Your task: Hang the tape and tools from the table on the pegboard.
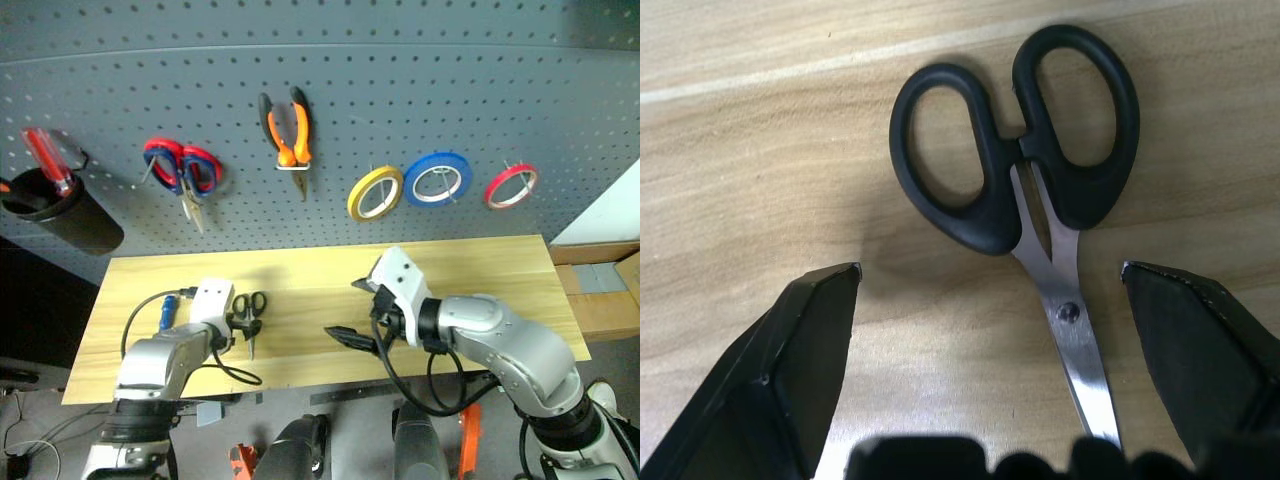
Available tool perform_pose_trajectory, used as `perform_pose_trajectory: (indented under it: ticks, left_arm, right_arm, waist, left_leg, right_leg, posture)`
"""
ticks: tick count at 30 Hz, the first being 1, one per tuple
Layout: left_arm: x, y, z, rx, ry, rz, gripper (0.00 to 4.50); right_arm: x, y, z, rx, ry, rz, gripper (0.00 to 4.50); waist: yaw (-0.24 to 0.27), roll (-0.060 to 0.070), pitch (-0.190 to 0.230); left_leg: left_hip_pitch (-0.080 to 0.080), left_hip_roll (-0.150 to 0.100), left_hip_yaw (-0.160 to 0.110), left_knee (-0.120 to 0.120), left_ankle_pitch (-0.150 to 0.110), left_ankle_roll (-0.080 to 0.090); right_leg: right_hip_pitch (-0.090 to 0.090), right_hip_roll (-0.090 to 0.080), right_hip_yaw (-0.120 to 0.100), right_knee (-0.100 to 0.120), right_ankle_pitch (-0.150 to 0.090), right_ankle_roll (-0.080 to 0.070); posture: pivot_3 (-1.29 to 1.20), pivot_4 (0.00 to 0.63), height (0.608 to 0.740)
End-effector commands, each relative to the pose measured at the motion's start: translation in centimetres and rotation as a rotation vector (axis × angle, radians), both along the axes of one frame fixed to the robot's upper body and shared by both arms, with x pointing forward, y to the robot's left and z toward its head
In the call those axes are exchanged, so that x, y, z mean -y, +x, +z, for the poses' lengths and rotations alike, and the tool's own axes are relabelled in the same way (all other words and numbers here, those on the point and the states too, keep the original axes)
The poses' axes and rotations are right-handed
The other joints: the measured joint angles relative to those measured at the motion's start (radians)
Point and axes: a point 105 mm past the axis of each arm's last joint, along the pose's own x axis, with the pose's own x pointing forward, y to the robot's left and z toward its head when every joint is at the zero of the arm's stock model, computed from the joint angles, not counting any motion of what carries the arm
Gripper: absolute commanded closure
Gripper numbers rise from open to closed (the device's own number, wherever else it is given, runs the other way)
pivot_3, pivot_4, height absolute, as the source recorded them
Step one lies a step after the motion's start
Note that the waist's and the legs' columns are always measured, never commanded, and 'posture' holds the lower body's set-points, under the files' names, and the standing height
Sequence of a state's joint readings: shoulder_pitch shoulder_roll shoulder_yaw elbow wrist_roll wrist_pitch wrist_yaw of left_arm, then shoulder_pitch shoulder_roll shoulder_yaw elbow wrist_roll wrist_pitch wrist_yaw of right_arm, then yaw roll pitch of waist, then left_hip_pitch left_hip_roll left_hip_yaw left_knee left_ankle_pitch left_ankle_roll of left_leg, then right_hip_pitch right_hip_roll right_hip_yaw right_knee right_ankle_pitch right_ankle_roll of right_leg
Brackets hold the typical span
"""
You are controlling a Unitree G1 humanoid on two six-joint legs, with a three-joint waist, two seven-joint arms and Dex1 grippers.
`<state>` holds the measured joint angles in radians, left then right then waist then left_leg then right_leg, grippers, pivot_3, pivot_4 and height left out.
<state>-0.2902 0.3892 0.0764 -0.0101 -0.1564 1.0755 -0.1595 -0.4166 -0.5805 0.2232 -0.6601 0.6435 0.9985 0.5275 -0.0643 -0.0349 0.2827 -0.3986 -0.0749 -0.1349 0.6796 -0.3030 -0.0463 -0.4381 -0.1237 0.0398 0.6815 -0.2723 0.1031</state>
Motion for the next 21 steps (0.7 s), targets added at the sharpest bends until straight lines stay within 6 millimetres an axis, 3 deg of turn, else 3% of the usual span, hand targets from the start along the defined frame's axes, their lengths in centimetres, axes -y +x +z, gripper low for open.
perform_pose_trajectory:
  ticks: [1,11,12,21]
  left_arm:
    - [-0.2,-1.5,-2.2,-0.093,0.007,0.008,0.94]
    - [-1.7,-2.0,-2.3,-0.085,-0.002,0.059,4.22]
    - [-1.8,-2.0,-2.2,-0.077,0.001,0.063,4.39]
    - [-2.0,-2.2,-0.4,0.050,-0.040,0.082,4.39]
  right_arm:
    - [-0.4,-0.6,0.7,0.048,-0.018,0.042,0.00]
    - [0.7,1.3,0.9,0.157,-0.143,-0.030,0.00]
    - [0.7,1.4,0.9,0.156,-0.147,-0.034,0.00]
    - [-0.1,0.7,1.9,0.169,-0.081,0.041,0.00]
  waist:
    - [-0.001,0.000,0.000]
    - [-0.004,0.000,0.000]
    - [-0.004,0.000,0.000]
    - [-0.004,0.000,0.000]
  left_leg:
    - [0.000,0.000,0.000,0.000,0.000,0.000]
    - [0.002,0.000,0.001,0.000,0.000,0.000]
    - [0.002,0.000,0.001,0.000,0.000,0.000]
    - [0.001,0.001,0.000,-0.001,0.000,0.000]
  right_leg:
    - [0.000,0.000,0.000,0.000,0.000,0.000]
    - [0.001,0.001,0.000,0.000,0.000,0.000]
    - [0.001,0.001,0.000,0.000,0.000,0.000]
    - [0.001,0.000,0.000,-0.001,0.000,0.000]
  posture:
    - [-0.09,0.315,0.740]
    - [-0.10,0.317,0.740]
    - [-0.10,0.315,0.740]
    - [-0.10,0.313,0.740]
